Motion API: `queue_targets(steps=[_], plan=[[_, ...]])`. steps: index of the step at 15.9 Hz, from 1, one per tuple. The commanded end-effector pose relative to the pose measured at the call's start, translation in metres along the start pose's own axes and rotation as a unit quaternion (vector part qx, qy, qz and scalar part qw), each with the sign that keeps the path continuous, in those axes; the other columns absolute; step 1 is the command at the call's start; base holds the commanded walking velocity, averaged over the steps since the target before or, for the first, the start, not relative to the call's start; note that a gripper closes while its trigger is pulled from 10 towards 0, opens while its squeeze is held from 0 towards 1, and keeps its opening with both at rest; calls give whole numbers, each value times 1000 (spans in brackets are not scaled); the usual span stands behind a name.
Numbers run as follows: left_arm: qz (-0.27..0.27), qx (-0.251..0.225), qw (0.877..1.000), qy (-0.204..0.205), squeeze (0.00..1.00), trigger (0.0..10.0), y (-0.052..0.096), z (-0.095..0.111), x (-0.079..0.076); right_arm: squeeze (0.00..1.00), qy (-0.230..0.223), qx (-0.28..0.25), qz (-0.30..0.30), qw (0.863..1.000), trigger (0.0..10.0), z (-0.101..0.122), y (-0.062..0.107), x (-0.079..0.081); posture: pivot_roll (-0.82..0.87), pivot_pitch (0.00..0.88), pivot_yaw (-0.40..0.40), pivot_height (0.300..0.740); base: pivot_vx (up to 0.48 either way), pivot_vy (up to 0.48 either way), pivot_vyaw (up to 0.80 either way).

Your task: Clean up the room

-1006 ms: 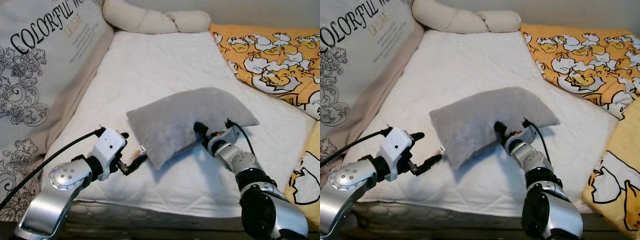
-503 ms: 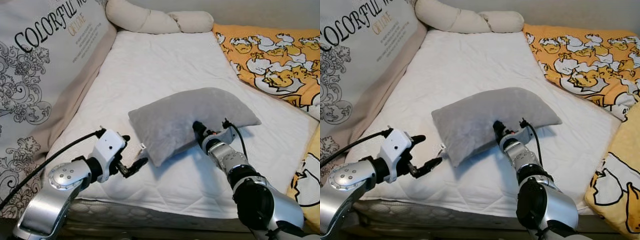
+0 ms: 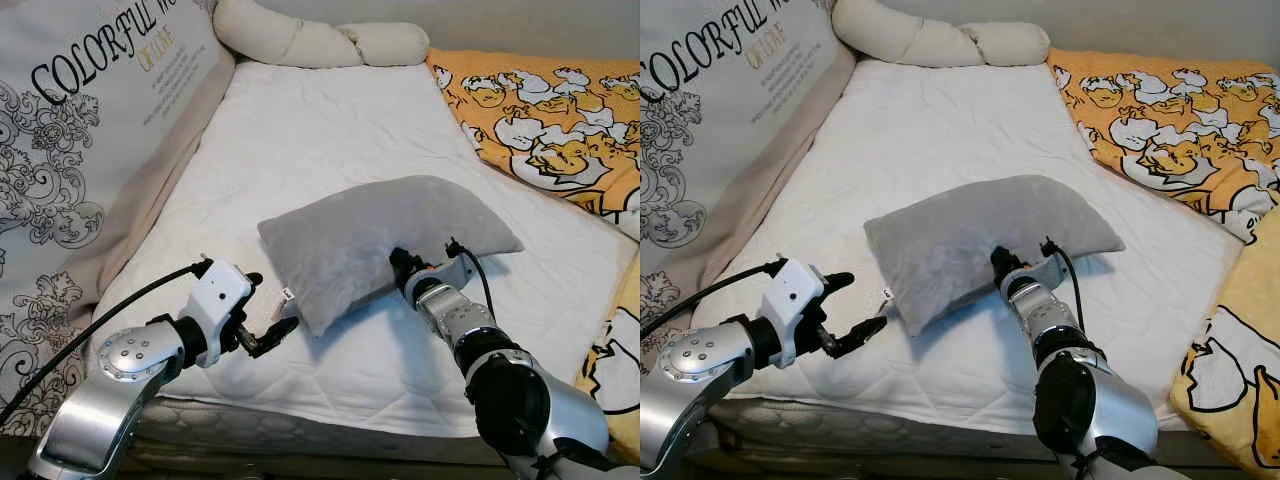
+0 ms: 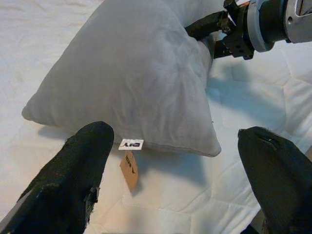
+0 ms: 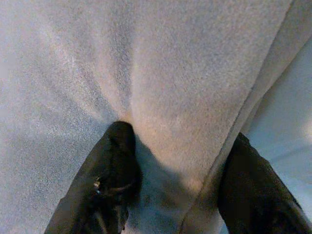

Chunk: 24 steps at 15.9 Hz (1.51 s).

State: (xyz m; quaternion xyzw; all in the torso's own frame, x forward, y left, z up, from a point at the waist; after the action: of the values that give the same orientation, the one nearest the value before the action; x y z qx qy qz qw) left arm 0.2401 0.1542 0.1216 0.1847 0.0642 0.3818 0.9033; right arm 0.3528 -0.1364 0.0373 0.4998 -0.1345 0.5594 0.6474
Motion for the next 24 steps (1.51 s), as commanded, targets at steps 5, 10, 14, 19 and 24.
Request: queue_targets(steps=[5,10,14,19,24], plan=[[0,4,1000,-3,0,10000,2,-1,-1,0,7,-1,2,1000,0,4,-1,7,75,0,-17,740,0,0,0],[7,7,1000,0,0,10000,3,-2,1,0,11,-4,3,1000,0,8,-2,10,76,0,-27,740,0,0,0],[34,6,999,4,0,10000,6,-5,7,0,7,-8,14,1000,0,13,-3,18,78,0,-29,740,0,0,0],[173,-23,984,35,0,10000,14,-2,38,0,53,-5,103,993,0,28,-3,57,77,0,-31,740,0,0,0],[283,-63,956,52,0,10000,27,12,74,0,147,48,291,944,0,47,13,108,67,0,-24,740,0,0,0]])
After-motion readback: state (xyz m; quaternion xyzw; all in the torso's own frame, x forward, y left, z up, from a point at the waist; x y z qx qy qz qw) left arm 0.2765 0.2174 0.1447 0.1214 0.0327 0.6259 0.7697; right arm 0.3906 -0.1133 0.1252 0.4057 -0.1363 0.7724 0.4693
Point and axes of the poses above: a point about 5 cm out from each wrist's last joint towards the gripper, its own y axis pointing back from the gripper into the wrist, its own z axis along the axis of the wrist's last joint, x = y × z, the point moved 1 cm from there along -y, pointing out of the wrist towards the gripper, and after that the axes turned 6 degrees about y, right-handed, at the moved point
